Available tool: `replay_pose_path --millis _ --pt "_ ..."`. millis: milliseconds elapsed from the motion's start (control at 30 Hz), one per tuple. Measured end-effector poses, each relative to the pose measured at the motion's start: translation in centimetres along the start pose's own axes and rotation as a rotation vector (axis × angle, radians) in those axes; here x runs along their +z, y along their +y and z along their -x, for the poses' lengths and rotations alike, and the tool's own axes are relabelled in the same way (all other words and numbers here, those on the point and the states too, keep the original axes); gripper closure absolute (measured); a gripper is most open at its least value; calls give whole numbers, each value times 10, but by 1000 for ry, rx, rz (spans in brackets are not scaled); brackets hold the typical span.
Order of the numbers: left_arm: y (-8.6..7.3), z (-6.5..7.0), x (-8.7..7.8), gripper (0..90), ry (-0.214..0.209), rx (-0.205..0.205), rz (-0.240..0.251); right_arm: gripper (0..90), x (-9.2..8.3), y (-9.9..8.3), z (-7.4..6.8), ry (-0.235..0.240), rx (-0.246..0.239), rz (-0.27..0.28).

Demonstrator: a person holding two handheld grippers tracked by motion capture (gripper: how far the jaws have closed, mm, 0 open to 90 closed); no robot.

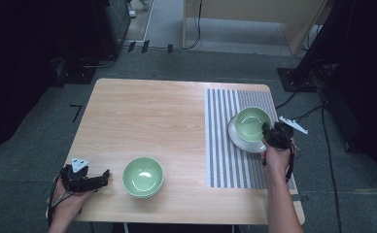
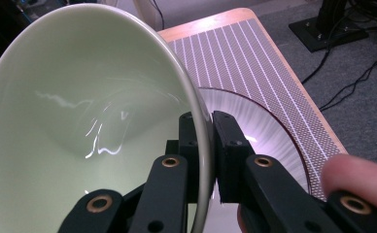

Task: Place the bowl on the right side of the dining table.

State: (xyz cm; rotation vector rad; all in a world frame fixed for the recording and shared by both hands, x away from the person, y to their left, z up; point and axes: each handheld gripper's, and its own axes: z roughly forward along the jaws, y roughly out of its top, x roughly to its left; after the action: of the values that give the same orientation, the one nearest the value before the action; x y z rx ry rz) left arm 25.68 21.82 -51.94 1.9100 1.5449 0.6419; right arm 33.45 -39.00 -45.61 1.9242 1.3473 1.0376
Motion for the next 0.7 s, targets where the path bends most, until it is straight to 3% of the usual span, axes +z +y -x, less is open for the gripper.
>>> replay_pose_path --millis 367,700 --pt "0 0 0 0 0 0 0 840 13 -5 10 -34 24 -49" --pt "0 0 0 0 0 0 0 839 16 -7 15 -28 47 -105"
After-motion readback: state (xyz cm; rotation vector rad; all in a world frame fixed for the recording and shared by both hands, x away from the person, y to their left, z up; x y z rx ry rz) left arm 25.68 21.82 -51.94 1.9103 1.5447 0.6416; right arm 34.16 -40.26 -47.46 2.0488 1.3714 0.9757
